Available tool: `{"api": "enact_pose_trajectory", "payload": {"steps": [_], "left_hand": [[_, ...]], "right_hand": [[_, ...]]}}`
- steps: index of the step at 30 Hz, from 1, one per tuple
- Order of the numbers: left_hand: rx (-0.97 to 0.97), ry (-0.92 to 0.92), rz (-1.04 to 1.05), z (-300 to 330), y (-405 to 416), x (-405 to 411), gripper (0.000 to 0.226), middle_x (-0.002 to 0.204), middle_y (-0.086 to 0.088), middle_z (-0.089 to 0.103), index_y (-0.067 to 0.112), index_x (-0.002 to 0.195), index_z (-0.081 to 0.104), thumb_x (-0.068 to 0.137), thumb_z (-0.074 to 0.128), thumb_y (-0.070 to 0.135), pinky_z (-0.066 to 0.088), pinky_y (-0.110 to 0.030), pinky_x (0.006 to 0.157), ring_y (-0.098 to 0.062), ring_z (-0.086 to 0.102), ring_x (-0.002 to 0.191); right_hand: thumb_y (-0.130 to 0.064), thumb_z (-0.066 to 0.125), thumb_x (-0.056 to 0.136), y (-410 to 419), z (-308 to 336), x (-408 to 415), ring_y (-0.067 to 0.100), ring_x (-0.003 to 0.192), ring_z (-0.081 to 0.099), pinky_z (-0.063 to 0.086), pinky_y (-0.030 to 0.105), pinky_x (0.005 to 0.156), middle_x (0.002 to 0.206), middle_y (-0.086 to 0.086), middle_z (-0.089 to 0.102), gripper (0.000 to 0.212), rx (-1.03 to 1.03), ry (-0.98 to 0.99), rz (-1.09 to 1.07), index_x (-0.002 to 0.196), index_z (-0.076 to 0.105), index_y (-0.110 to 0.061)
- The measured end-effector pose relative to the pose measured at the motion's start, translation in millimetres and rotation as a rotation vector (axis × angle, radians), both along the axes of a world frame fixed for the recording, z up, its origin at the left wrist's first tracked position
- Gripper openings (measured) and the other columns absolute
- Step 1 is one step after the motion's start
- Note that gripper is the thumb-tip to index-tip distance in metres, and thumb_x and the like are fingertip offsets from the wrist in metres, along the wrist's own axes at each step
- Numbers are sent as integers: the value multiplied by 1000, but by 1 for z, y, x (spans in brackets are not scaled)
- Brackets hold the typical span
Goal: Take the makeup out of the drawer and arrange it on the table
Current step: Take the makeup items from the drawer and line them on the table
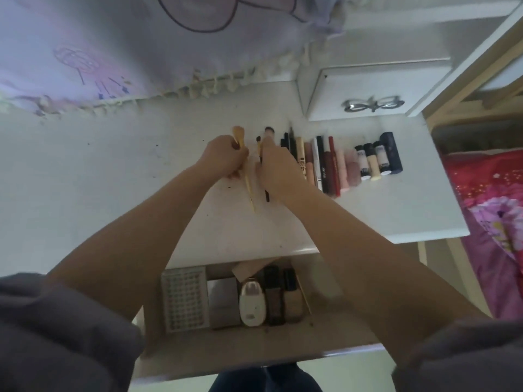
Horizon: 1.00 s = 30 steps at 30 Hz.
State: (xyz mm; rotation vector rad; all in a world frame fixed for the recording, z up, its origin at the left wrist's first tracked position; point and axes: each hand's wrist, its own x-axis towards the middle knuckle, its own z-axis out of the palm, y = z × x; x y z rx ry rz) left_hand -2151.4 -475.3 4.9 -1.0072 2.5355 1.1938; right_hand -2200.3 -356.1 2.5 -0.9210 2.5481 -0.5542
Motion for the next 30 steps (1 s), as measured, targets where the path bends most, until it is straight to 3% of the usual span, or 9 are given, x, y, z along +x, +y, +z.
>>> {"api": "enact_pose_trajectory", "payload": {"steps": [3, 6, 9, 11, 13, 15, 18, 23, 30], "left_hand": [[-62, -51, -4, -11, -1, -13, 33, 84, -18, 70, -2, 86, 64, 92, 50, 28, 54, -34, 79, -29, 67, 76], [-18, -42, 28, -12, 6, -14, 36, 87, -20, 70, -3, 95, 63, 93, 50, 30, 54, -41, 82, -32, 68, 81], [85, 41, 71, -3, 25, 7, 28, 74, -11, 69, 5, 96, 60, 95, 46, 29, 55, -31, 61, -23, 68, 63], [113, 175, 59, 1, 52, 40, 21, 60, 1, 64, 15, 85, 56, 96, 44, 29, 46, -20, 45, -9, 61, 46], [152, 250, 0, -5, 91, 86, 22, 54, 6, 59, 24, 75, 51, 94, 44, 32, 42, -13, 42, -1, 54, 41], [190, 173, -97, -24, 133, 131, 21, 58, 6, 59, 23, 74, 53, 92, 46, 31, 46, -21, 49, -6, 56, 49], [55, -77, -268, -69, 180, 163, 16, 82, -7, 66, 16, 97, 62, 94, 48, 24, 43, -28, 63, -24, 60, 73], [-41, -403, -320, -118, 214, 154, 22, 107, -14, 64, 7, 109, 55, 97, 42, 20, 47, -35, 76, -28, 61, 95], [-98, -490, -253, -133, 233, 151, 37, 119, -13, 58, 10, 129, 40, 96, 47, 24, 47, -37, 78, -28, 59, 105]], "right_hand": [[-10, 41, 96, -6, -2, -7, 29, 94, 62, 40, 33, 62, 107, 12, 62, 27, 180, 67, 49, 123, 44, -6], [-12, 44, 96, 1, 9, -9, 26, 96, 61, 44, 33, 69, 110, 9, 61, 25, 221, 134, 95, 121, 46, -7], [-20, 46, 97, 33, 24, 0, 20, 83, 62, 50, 30, 69, 97, 6, 62, 22, 67, 124, 119, 115, 50, -9], [-23, 48, 95, 73, 28, 21, 12, 68, 57, 50, 27, 62, 78, -3, 58, 10, -115, 36, 137, 97, 52, -15], [-28, 48, 94, 122, 18, 53, 8, 63, 54, 44, 19, 58, 72, -8, 53, 9, -129, -79, 181, 89, 49, -21], [-31, 45, 95, 169, -13, 83, 19, 71, 59, 42, 28, 59, 80, -1, 61, 13, 93, -162, 213, 91, 51, -20], [-25, 42, 97, 214, -77, 102, 29, 88, 61, 46, 35, 69, 97, 11, 66, 21, 431, -302, 136, 94, 57, -11], [-25, 44, 97, 213, -140, 114, 34, 94, 61, 50, 41, 77, 103, 17, 64, 24, 355, -360, -4, 102, 57, -5], [-22, 44, 97, 213, -158, 114, 35, 89, 64, 43, 36, 64, 100, 15, 65, 24, 297, -183, 14, 115, 49, -7]]}}
